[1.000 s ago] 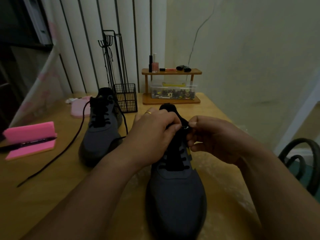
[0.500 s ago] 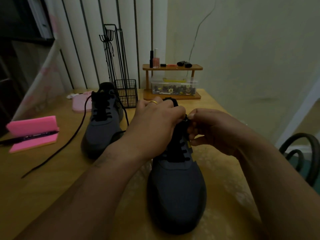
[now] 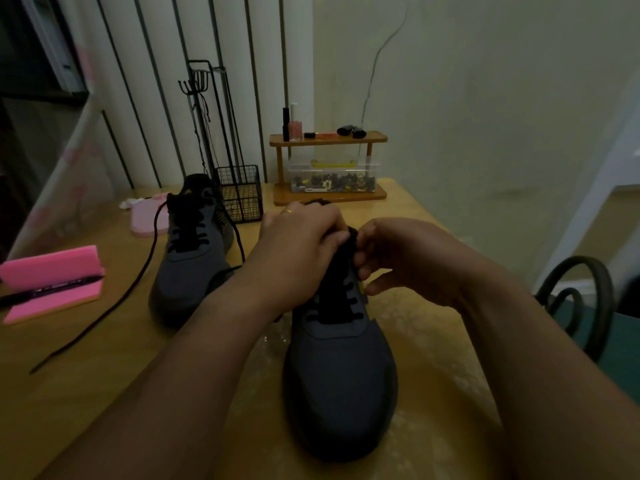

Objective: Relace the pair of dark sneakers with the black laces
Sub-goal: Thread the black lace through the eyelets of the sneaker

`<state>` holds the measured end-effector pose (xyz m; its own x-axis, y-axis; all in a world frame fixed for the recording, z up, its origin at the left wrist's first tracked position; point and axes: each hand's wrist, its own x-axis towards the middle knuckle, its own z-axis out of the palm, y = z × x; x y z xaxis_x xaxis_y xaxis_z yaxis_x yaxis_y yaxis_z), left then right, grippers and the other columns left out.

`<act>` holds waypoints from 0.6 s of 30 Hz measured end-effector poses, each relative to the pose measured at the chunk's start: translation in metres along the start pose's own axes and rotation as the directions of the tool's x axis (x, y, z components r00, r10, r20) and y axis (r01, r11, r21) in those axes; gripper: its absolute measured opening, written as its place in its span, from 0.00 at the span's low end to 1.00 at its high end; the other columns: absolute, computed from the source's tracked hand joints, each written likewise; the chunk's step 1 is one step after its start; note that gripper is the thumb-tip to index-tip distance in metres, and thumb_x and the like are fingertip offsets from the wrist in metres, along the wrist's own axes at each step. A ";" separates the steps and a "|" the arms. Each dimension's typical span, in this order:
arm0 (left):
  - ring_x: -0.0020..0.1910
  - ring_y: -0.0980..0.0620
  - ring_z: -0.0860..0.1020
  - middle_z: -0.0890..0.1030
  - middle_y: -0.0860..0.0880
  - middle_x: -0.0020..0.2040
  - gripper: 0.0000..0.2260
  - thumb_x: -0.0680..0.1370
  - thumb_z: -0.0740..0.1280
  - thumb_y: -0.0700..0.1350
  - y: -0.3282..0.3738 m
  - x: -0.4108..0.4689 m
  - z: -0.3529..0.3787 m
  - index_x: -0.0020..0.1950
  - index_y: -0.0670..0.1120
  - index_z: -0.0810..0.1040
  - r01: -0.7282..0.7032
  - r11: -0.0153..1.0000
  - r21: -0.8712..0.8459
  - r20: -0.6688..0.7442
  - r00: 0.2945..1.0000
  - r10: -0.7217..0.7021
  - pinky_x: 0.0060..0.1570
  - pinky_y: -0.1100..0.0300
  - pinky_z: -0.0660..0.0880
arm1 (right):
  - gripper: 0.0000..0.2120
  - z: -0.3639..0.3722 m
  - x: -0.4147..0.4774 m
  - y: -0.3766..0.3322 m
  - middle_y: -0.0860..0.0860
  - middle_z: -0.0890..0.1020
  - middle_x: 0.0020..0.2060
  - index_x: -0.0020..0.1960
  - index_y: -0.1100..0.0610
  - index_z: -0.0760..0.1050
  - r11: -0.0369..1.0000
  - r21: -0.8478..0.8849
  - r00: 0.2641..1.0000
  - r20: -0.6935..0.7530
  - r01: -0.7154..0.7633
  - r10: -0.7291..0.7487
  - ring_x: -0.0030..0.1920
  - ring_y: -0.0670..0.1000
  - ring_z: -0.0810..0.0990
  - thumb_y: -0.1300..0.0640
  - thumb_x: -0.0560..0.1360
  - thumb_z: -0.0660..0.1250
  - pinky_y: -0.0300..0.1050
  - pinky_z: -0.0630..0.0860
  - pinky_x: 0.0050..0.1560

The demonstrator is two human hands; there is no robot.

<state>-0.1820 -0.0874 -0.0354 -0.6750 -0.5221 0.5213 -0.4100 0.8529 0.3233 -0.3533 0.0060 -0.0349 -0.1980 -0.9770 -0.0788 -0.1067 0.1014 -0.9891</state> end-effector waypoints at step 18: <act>0.56 0.53 0.72 0.78 0.58 0.50 0.05 0.84 0.65 0.49 -0.009 -0.007 0.005 0.55 0.56 0.81 -0.026 0.995 -0.094 -0.065 0.998 0.020 0.62 0.44 0.66 | 0.11 -0.006 -0.002 0.000 0.56 0.83 0.43 0.58 0.68 0.77 0.990 -0.125 0.998 0.024 0.068 -0.066 0.43 0.53 0.84 0.59 0.84 0.65 0.46 0.83 0.42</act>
<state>-0.1770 -0.0916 -0.0462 -0.6418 -0.5045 0.5775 -0.3333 0.8618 0.3824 -0.3589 0.0092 -0.0341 -0.1673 -0.9858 -0.0164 -0.2406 0.0570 -0.9689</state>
